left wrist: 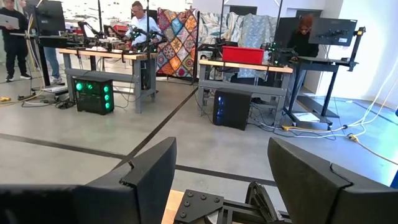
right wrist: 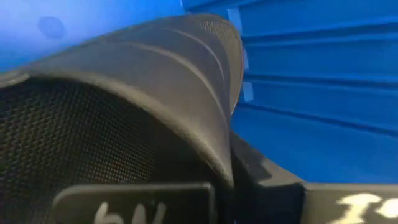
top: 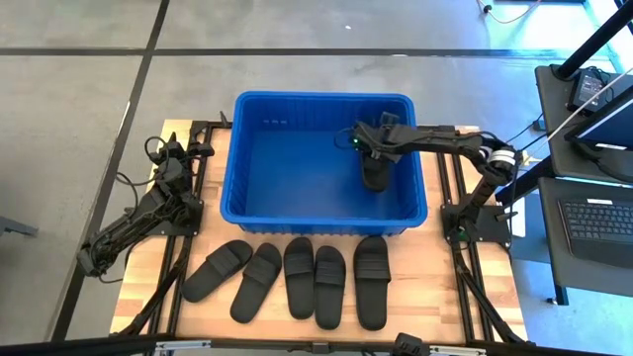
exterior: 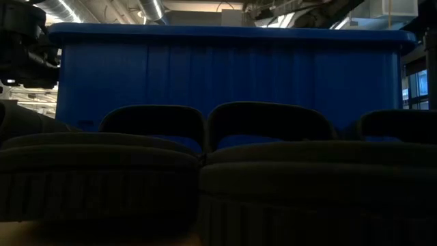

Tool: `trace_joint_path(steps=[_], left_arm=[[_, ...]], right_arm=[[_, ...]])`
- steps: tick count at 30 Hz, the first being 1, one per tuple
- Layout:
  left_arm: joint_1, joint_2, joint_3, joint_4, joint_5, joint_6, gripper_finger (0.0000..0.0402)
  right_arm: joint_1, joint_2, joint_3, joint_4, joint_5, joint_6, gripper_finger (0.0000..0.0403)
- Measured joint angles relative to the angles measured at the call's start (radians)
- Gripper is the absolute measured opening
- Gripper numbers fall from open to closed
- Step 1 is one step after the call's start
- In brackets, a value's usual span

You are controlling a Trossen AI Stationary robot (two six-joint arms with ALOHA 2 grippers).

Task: Pick and place slides into bin
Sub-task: Put the black slide into the blue bin

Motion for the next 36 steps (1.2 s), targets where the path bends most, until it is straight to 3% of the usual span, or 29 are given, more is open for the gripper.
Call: trace_joint_path(steps=[8,18,29,36], left_arm=[[0.0,0.0,0.0,0.0,0.0,0.0,0.0248],[0.0,0.0,0.0,0.0,0.0,0.0,0.0248],[0.0,0.0,0.0,0.0,0.0,0.0,0.0248],[0.0,0.0,0.0,0.0,0.0,0.0,0.0248]], right_arm=[[-0.008,-0.001,-0.116,0.069,0.024,-0.028,0.0017],[-0.026,-0.001,-0.149,0.127,0.012,-0.056,0.0025],[-0.026,-0.001,-0.149,0.137,-0.003,-0.07,0.0096],[-0.026,-0.001,-0.149,0.136,-0.049,-0.075,0.0184]])
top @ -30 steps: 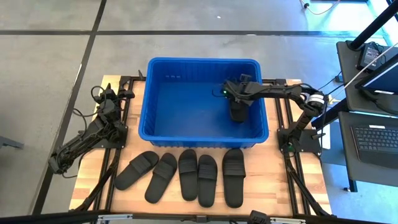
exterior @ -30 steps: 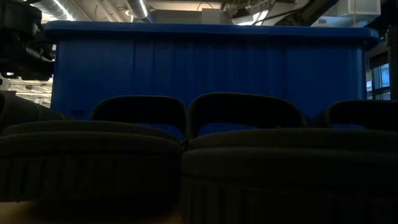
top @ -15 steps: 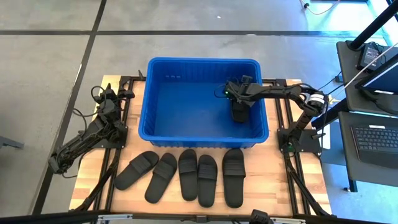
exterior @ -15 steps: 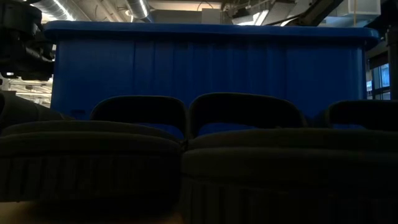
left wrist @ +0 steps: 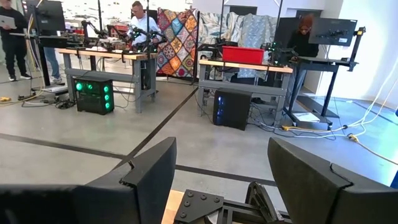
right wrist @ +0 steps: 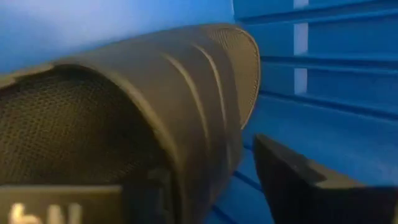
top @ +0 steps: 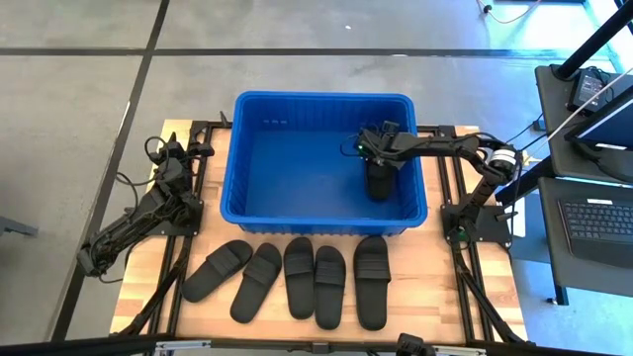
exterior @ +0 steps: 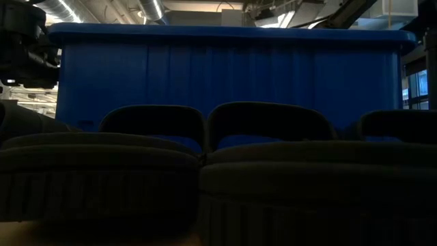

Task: Pick and place slides into bin
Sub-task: Put the black slide into the blue bin

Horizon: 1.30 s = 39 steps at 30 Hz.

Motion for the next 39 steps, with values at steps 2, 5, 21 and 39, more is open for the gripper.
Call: trace_joint_path(steps=[2,5,21,39], left_arm=[[0.0,0.0,0.0,0.0,0.0,0.0,0.0248],[0.0,0.0,0.0,0.0,0.0,0.0,0.0248],[0.0,0.0,0.0,0.0,0.0,0.0,0.0248],[0.0,0.0,0.0,0.0,0.0,0.0,0.0248]], right_arm=[[0.0,0.0,0.0,-0.002,0.0,0.0,0.0213],[0.0,0.0,0.0,-0.006,-0.001,0.0,0.0254],[0.0,-0.001,0.044,-0.142,-0.203,0.017,0.0305],[0.007,-0.001,0.395,-0.486,-0.446,0.108,0.0304]])
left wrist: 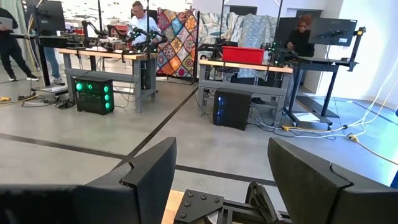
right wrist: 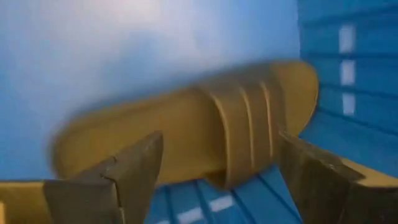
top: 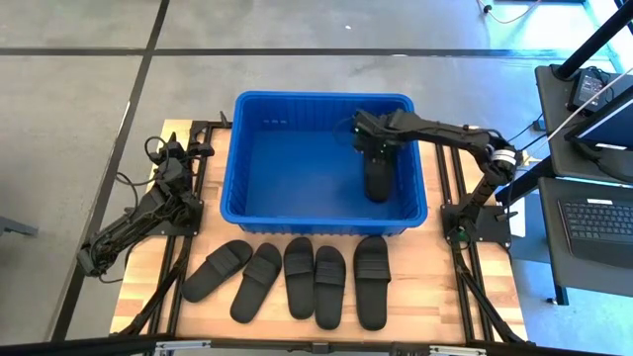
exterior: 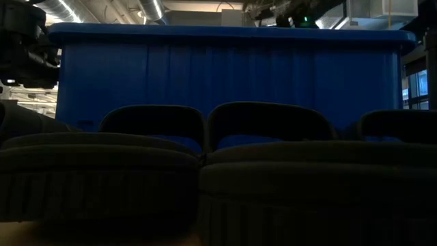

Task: Pick and place slides into bin
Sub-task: Put the black slide into the blue bin

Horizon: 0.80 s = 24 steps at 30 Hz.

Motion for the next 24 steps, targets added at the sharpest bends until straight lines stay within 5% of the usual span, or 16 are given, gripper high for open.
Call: trace_joint_path(steps=[11,24], left_arm=[[0.0,0.0,0.0,0.0,0.0,0.0,0.0248],[0.0,0.0,0.0,0.0,0.0,0.0,0.0248]], right_arm=[[0.114,0.0,0.32,0.005,-0.358,0.041,0.0304],[0.402,0.0,0.538,-0.073,-0.389,0.162,0.0304]])
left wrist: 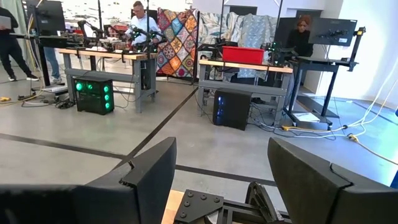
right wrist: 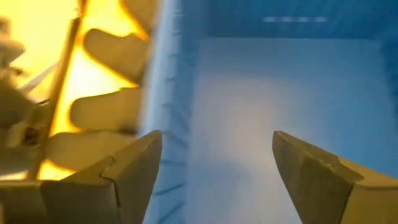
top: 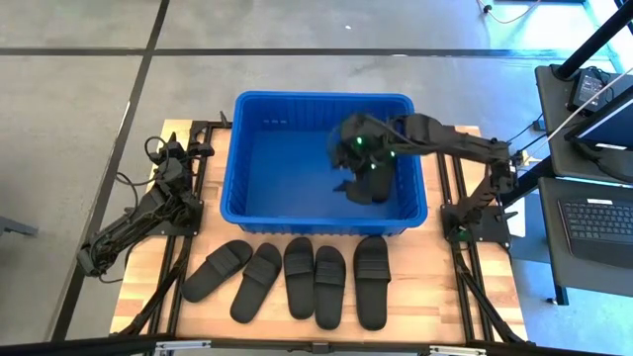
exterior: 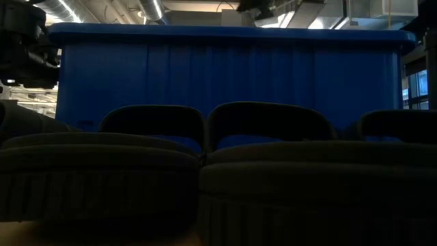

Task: Pick and place slides into bin
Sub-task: Put the black slide into the blue bin

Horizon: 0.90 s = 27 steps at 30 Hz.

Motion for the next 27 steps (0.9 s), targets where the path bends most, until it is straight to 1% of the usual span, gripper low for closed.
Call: trace_joint_path(steps=[3,10,15,17,20,23,25,27], left_arm=[[0.0,0.0,0.0,0.0,0.0,0.0,0.0248],[0.0,0.0,0.0,0.0,0.0,0.0,0.0248],[0.0,0.0,0.0,0.0,0.0,0.0,0.0248],[0.0,0.0,0.0,0.0,0.0,0.0,0.0248],[0.0,0.0,0.0,0.0,0.0,0.0,0.0248],[0.0,0.0,0.0,0.0,0.0,0.0,0.0248],[0.0,0.0,0.0,0.0,0.0,0.0,0.0248],[0.0,0.0,0.0,0.0,0.0,0.0,0.0248]], right_arm=[[0.088,0.0,0.004,-0.056,0.007,0.052,0.0304],[0.307,0.0,0.004,-0.2,0.173,0.316,0.0304],[0.497,0.0,0.004,-0.211,0.241,0.487,0.0304],[0.574,0.0,0.001,-0.212,0.313,0.566,0.0304],[0.685,0.001,0.001,-0.212,0.467,0.688,0.0304],[0.778,0.008,0.001,-0.212,0.6,0.773,0.0304],[0.823,0.023,0.001,-0.215,0.662,0.811,0.0304],[0.855,0.045,0.001,-0.226,0.69,0.837,0.0304]])
